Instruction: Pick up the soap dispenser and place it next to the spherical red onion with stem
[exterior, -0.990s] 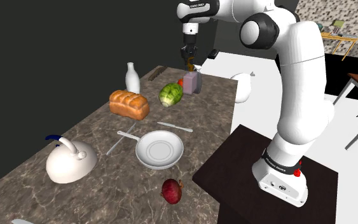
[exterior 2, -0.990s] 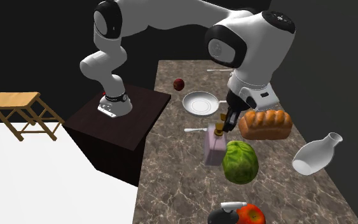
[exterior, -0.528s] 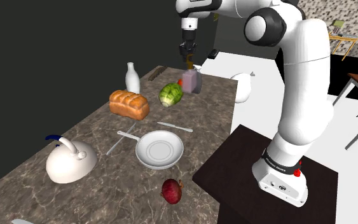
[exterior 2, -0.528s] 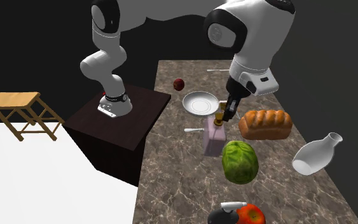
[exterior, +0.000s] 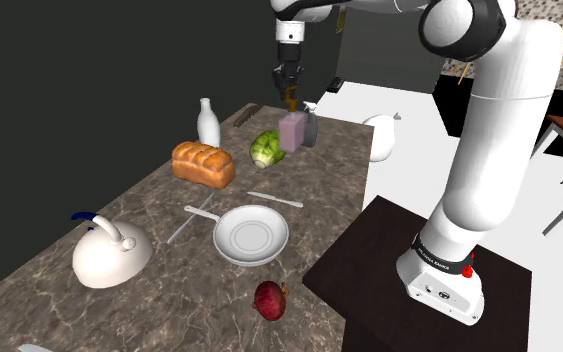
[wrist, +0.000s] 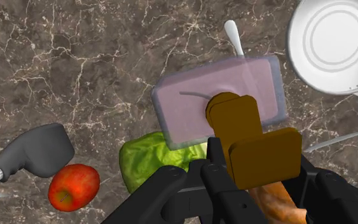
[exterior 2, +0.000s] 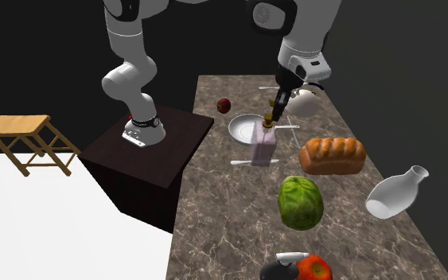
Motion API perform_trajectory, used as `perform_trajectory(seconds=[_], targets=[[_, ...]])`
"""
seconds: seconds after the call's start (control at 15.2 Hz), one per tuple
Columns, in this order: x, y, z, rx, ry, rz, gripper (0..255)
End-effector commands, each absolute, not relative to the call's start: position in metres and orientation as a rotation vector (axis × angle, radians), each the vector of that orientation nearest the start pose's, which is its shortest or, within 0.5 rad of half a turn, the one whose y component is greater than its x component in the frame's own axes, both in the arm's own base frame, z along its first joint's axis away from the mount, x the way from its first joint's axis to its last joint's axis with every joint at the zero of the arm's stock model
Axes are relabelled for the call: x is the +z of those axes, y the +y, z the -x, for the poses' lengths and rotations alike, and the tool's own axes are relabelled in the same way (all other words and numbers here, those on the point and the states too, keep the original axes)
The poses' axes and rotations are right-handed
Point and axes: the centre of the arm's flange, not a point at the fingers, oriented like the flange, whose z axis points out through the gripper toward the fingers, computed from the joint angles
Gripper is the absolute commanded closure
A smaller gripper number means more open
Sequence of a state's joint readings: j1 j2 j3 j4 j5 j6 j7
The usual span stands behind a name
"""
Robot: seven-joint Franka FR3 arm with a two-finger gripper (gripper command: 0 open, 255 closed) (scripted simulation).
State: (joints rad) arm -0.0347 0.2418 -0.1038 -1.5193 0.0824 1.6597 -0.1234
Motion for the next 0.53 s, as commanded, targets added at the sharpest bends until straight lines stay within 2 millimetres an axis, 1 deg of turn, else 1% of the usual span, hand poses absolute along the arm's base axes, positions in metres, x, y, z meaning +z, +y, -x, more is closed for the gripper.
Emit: perform_trajectory(seconds=[0.0, 0.46], targets=[[0.518, -0.048, -0.610, 0.140, 0.039, 3.069, 255], [0.538, 0.034, -0.574, 0.140, 0.039, 3.069, 255]])
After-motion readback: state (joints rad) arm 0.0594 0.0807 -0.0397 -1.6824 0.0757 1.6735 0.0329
